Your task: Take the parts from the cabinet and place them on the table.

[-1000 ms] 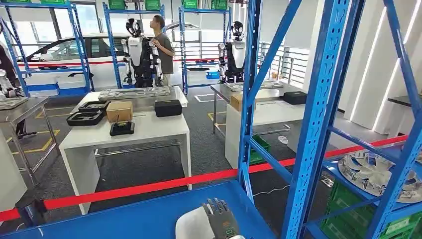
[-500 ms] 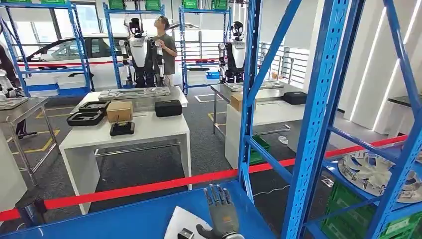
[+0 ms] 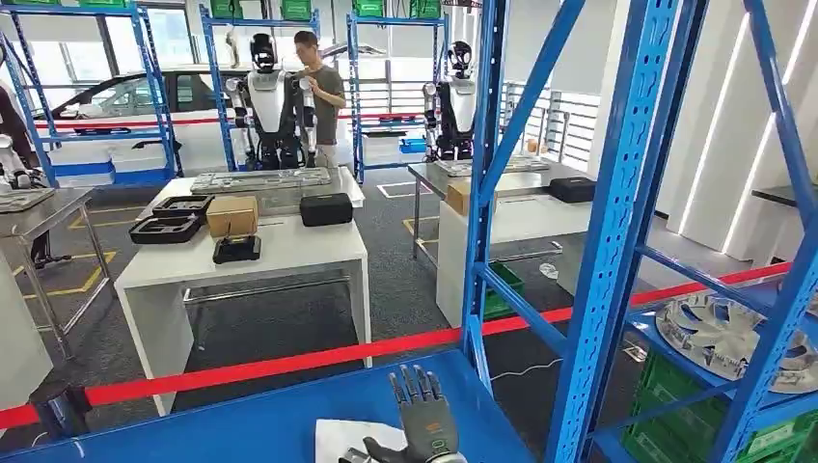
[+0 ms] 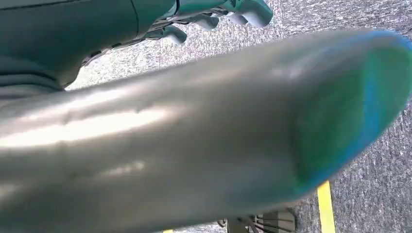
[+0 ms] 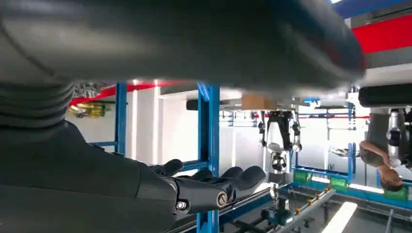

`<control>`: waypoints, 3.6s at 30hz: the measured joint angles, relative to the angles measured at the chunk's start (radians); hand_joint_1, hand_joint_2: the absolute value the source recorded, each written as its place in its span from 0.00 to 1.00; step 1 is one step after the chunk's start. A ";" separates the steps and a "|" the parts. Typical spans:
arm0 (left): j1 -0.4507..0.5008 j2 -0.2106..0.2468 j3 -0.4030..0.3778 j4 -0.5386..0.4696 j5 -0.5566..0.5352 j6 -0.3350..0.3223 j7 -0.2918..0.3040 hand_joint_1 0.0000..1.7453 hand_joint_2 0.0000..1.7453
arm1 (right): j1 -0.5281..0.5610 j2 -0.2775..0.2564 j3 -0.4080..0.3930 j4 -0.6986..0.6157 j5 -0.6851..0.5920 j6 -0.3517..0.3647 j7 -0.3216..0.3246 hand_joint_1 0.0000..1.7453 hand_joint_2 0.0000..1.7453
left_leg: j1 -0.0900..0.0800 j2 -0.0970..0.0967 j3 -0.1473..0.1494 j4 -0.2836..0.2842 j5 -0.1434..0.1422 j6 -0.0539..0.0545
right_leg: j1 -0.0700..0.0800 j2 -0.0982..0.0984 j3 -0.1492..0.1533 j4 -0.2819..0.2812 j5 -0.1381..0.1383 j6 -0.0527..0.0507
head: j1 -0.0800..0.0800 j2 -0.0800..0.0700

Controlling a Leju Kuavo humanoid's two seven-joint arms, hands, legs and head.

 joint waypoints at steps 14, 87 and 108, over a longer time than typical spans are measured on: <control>0.000 0.000 0.005 0.000 -0.019 -0.005 0.000 0.00 0.00 | 0.002 0.000 0.000 0.001 -0.056 0.135 -0.079 0.00 0.00 | 0.000 0.000 0.000 0.000 0.000 0.000 | 0.000 0.000 0.000 0.000 0.000 0.000 | 0.000 0.000; -0.021 -0.022 0.081 -0.002 -0.029 0.082 0.048 0.00 0.00 | 0.020 -0.007 0.044 0.010 -0.187 0.250 -0.177 0.00 1.00 | -0.014 0.013 0.054 0.004 -0.051 0.055 | -0.009 -0.003 -0.186 0.333 -0.112 0.042 | 0.002 0.000; -0.018 -0.022 0.083 -0.001 -0.024 0.063 -0.063 0.00 0.00 | 0.007 -0.031 0.077 0.013 -0.178 0.202 -0.119 0.00 0.00 | -0.016 0.013 0.043 0.009 -0.043 0.024 | -0.002 -0.007 -0.008 0.017 0.002 0.009 | -0.001 0.000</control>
